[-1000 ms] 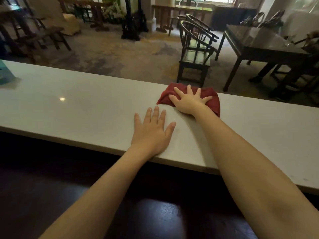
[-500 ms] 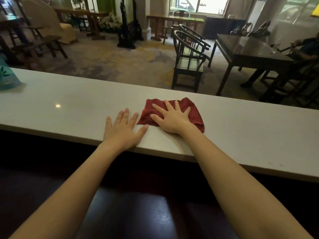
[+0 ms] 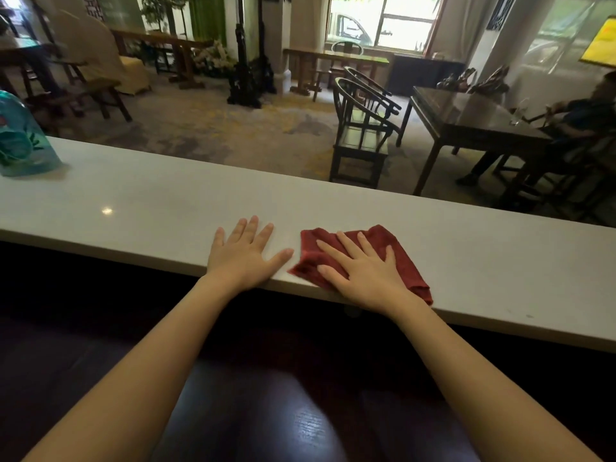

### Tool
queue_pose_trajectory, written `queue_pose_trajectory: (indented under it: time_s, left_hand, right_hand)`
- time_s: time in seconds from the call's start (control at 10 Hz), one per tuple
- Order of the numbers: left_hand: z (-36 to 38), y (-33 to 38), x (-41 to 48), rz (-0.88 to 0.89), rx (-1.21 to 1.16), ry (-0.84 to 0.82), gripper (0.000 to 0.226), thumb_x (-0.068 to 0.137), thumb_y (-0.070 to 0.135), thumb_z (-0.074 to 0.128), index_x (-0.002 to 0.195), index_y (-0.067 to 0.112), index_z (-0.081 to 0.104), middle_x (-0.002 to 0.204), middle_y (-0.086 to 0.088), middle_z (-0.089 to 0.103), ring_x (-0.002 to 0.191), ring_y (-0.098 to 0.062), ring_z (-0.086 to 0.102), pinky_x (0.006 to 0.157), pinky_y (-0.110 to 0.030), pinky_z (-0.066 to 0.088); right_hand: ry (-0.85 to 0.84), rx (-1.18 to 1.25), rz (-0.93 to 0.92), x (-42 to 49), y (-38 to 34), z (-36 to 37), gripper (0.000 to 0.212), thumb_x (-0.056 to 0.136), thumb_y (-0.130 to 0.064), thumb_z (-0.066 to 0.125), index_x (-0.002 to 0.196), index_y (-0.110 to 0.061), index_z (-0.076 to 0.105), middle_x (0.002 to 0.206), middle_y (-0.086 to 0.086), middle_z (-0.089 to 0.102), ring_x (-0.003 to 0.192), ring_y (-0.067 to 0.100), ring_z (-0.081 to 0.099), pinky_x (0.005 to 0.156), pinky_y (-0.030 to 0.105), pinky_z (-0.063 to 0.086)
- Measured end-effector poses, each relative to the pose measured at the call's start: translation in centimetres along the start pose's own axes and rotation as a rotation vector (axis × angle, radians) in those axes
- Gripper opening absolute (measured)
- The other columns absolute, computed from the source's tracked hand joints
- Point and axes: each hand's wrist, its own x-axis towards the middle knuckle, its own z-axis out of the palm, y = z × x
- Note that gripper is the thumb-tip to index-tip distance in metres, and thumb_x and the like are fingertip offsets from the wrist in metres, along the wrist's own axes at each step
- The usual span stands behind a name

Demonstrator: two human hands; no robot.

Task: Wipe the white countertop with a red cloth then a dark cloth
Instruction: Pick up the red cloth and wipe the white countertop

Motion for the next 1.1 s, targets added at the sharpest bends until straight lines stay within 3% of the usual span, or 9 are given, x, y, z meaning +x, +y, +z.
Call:
queue_pose_trajectory:
  time_s: [0.3, 0.6, 0.9, 1.1]
  left_hand:
    - [0.1, 0.0, -0.1, 0.016, -0.001, 0.011, 0.084, 0.075, 0.078, 0.006, 0.146, 0.033, 0.001, 0.158, 0.002, -0.006, 0.144, -0.015, -0.007, 0.114, -0.048, -0.005]
    - [0.1, 0.1, 0.0, 0.004, 0.018, 0.025, 0.081, 0.077, 0.075, 0.008, 0.146, 0.033, 0.002, 0.158, 0.002, -0.004, 0.144, -0.015, -0.006, 0.115, -0.049, -0.004]
    - [0.2, 0.1, 0.0, 0.004, 0.037, 0.024, 0.087, 0.073, 0.078, 0.003, 0.146, 0.031, -0.002, 0.158, 0.001, -0.006, 0.144, -0.016, -0.007, 0.116, -0.050, -0.003]
    - [0.2, 0.0, 0.1, 0.000, 0.018, 0.027, 0.089, 0.071, 0.080, 0.003, 0.146, 0.032, 0.002, 0.158, 0.003, -0.004, 0.144, -0.014, -0.006, 0.116, -0.049, -0.003]
  right_hand:
    - [-0.037, -0.018, 0.109, -2.9, 4.6, -0.5, 0.064, 0.068, -0.082, 0.002, 0.129, -0.067, -0.007, 0.157, -0.014, -0.009, 0.144, 0.023, -0.013, 0.106, 0.065, -0.011]
    - [-0.075, -0.030, -0.020, 4.1, 0.1, -1.1, 0.056, 0.081, -0.074, 0.014, 0.134, -0.062, -0.001, 0.158, -0.005, -0.010, 0.142, 0.033, -0.015, 0.104, 0.071, -0.011]
    - [-0.090, -0.040, -0.019, 12.6, -2.4, -1.8, 0.058, 0.083, -0.072, 0.016, 0.137, -0.057, 0.003, 0.159, -0.003, -0.007, 0.142, 0.037, -0.012, 0.103, 0.073, -0.010]
    - [-0.051, -0.033, -0.174, 10.4, -1.0, -0.8, 0.058, 0.078, -0.077, 0.014, 0.133, -0.063, 0.003, 0.158, -0.009, 0.000, 0.144, 0.028, -0.006, 0.108, 0.068, -0.007]
